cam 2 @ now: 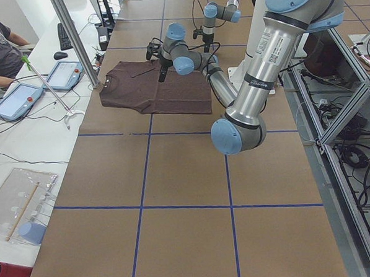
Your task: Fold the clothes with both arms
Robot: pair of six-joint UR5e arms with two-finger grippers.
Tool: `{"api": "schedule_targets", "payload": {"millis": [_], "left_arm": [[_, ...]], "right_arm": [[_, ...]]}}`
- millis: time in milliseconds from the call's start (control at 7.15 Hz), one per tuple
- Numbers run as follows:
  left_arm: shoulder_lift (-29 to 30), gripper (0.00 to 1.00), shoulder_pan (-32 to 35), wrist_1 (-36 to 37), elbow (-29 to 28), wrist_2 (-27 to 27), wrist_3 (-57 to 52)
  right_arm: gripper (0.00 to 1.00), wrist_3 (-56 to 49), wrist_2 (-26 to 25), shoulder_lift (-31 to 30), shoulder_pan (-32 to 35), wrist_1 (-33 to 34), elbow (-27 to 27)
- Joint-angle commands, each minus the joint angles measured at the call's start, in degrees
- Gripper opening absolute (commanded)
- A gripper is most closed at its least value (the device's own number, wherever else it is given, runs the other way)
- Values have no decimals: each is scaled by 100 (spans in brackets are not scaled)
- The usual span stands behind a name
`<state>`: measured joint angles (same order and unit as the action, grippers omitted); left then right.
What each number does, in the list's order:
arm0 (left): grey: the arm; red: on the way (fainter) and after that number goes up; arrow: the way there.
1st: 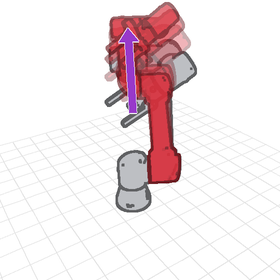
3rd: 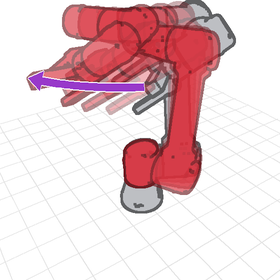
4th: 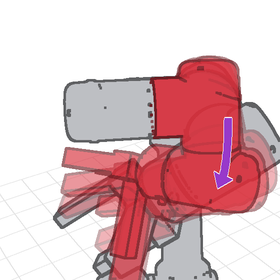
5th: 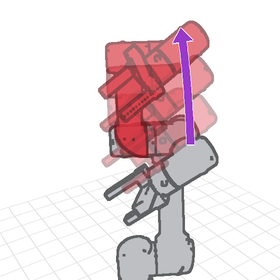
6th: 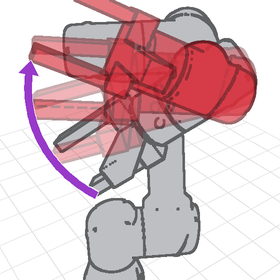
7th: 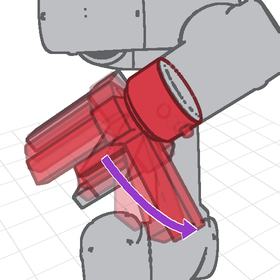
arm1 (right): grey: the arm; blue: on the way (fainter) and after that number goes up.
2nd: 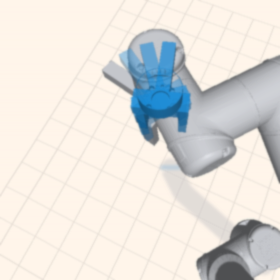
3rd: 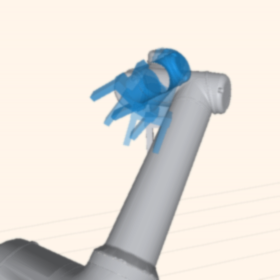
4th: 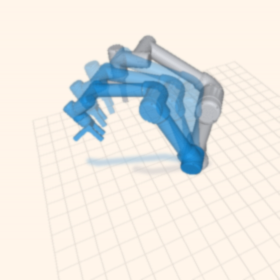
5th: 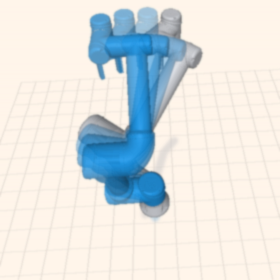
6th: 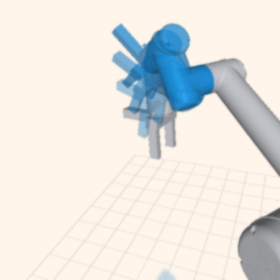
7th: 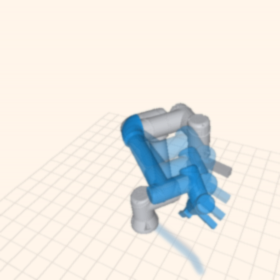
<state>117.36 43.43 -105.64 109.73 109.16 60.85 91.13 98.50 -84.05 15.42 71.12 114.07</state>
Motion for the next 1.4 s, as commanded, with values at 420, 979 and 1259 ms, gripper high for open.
{"api": "schedule_targets", "payload": {"millis": [420,979,1259], "left_arm": [[6,100,52,0,4,8,-12],[6,100,78,8,-5,0,-90],[6,100,87,8,-13,0,-100]], "right_arm": [[82,27,-24,319,-118,482,-96],[6,19,46,319,-118,473,-52],[0,10,55,319,-118,473,-34]]}}
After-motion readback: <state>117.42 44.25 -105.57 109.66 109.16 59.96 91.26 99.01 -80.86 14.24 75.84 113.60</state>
